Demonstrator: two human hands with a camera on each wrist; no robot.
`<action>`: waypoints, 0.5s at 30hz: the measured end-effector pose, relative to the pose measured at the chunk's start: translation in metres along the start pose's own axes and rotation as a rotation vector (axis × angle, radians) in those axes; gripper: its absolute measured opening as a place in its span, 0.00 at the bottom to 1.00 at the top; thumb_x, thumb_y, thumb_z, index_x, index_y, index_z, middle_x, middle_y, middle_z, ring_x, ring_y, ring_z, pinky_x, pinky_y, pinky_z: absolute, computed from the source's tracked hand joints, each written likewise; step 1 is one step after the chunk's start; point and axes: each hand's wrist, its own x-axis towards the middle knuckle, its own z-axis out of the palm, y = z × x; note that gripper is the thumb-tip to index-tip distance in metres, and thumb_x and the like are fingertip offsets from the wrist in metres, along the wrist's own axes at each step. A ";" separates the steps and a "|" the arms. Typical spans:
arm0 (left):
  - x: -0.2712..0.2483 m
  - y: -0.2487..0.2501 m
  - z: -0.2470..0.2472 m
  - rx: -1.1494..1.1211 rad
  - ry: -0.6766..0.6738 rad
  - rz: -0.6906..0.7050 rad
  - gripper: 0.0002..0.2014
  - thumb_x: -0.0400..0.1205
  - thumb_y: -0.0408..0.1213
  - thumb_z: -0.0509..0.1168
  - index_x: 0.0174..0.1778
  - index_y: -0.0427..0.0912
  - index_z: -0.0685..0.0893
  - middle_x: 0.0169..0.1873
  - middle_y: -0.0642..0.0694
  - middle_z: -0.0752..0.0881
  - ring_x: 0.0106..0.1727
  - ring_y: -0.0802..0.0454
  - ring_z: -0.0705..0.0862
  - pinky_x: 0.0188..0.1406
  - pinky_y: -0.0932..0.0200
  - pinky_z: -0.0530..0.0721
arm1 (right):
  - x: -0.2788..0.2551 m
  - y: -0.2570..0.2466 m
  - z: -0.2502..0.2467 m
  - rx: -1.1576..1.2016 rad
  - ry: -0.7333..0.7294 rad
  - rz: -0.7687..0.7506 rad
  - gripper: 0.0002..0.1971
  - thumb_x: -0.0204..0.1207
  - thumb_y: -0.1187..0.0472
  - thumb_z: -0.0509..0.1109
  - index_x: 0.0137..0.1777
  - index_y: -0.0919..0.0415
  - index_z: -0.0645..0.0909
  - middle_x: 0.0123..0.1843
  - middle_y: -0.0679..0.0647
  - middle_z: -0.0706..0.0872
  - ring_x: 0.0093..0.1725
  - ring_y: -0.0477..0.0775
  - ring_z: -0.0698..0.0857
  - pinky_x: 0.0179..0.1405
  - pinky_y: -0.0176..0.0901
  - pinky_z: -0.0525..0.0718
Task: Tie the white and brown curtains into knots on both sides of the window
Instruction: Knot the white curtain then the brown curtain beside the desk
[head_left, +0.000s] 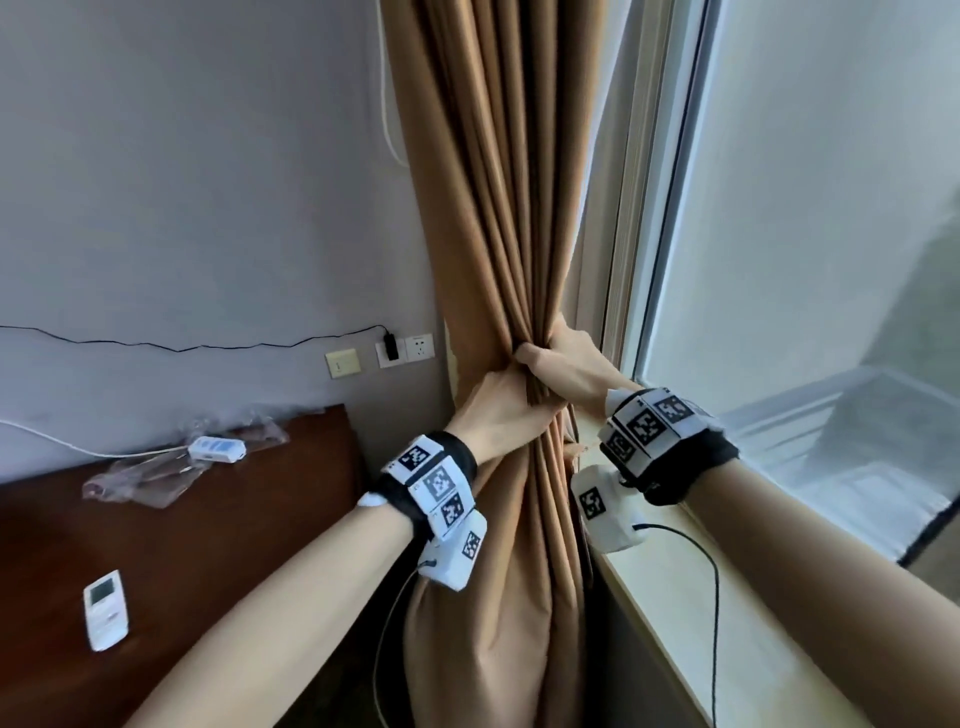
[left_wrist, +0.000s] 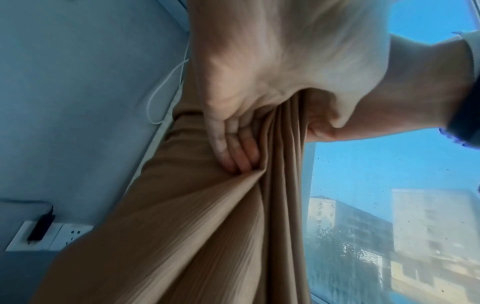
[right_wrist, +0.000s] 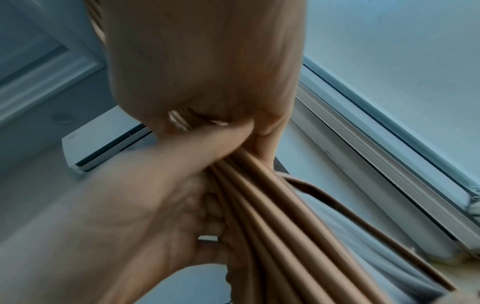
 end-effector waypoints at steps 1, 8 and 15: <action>0.003 0.002 -0.003 0.036 -0.002 -0.014 0.38 0.69 0.68 0.60 0.71 0.48 0.77 0.61 0.40 0.86 0.64 0.42 0.83 0.60 0.51 0.84 | -0.003 0.001 -0.003 0.049 -0.019 -0.002 0.25 0.77 0.51 0.62 0.70 0.61 0.69 0.62 0.60 0.81 0.60 0.61 0.81 0.64 0.57 0.79; 0.014 0.001 -0.004 0.028 0.192 -0.072 0.34 0.61 0.72 0.68 0.59 0.56 0.86 0.57 0.45 0.89 0.63 0.47 0.84 0.60 0.52 0.84 | -0.012 0.013 -0.017 0.395 -0.161 0.041 0.25 0.73 0.44 0.57 0.55 0.63 0.84 0.56 0.60 0.88 0.59 0.60 0.86 0.66 0.54 0.80; 0.020 0.009 0.005 0.026 0.318 -0.220 0.27 0.68 0.55 0.67 0.57 0.42 0.86 0.53 0.38 0.88 0.58 0.38 0.85 0.54 0.52 0.85 | -0.015 0.032 -0.015 0.436 -0.301 0.026 0.24 0.70 0.41 0.57 0.63 0.46 0.81 0.68 0.45 0.81 0.69 0.47 0.76 0.72 0.56 0.68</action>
